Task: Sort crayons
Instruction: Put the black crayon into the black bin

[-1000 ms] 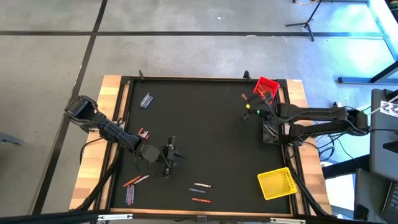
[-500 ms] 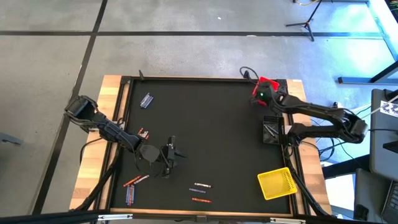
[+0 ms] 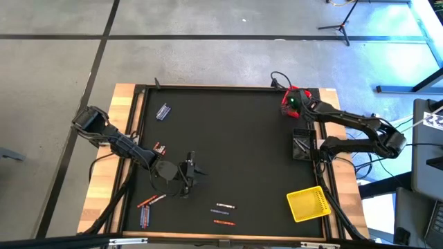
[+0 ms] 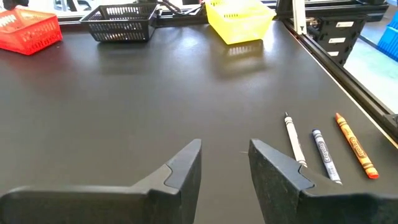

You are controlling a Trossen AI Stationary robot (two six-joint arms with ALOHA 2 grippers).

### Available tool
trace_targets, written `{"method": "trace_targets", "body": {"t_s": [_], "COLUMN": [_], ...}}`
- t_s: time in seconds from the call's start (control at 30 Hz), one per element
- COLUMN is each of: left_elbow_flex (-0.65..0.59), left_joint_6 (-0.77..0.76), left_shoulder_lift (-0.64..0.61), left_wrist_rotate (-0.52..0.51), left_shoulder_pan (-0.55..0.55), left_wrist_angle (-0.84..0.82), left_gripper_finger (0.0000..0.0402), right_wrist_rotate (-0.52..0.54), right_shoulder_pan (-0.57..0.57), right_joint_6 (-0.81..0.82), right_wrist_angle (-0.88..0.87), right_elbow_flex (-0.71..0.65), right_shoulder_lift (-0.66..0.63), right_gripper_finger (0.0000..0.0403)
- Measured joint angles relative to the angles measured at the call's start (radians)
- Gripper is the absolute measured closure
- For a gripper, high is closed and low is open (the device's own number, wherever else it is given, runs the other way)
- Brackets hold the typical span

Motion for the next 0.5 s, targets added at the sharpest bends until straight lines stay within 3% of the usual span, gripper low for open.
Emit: {"method": "trace_targets", "body": {"t_s": [0.17,0.33,0.5], "left_elbow_flex": [0.000,0.000,0.000], "left_joint_6": [0.000,0.000,0.002], "left_shoulder_lift": [0.000,0.000,0.000], "left_wrist_rotate": [0.001,0.012,0.051], "left_shoulder_pan": [0.000,0.000,0.000], "left_wrist_angle": [0.010,0.011,0.014], "left_gripper_finger": [0.0276,0.0276,0.0276], "right_wrist_rotate": [-0.219,-0.204,-0.267], "right_shoulder_pan": [0.128,0.344,0.581], "right_joint_6": [-0.043,-0.043,-0.040], "right_wrist_angle": [0.029,0.115,0.350], "right_elbow_flex": [0.026,0.007,-0.052], "right_shoulder_lift": [-0.043,-0.046,-0.029], "right_gripper_finger": [0.0245,0.0244,0.0244]}}
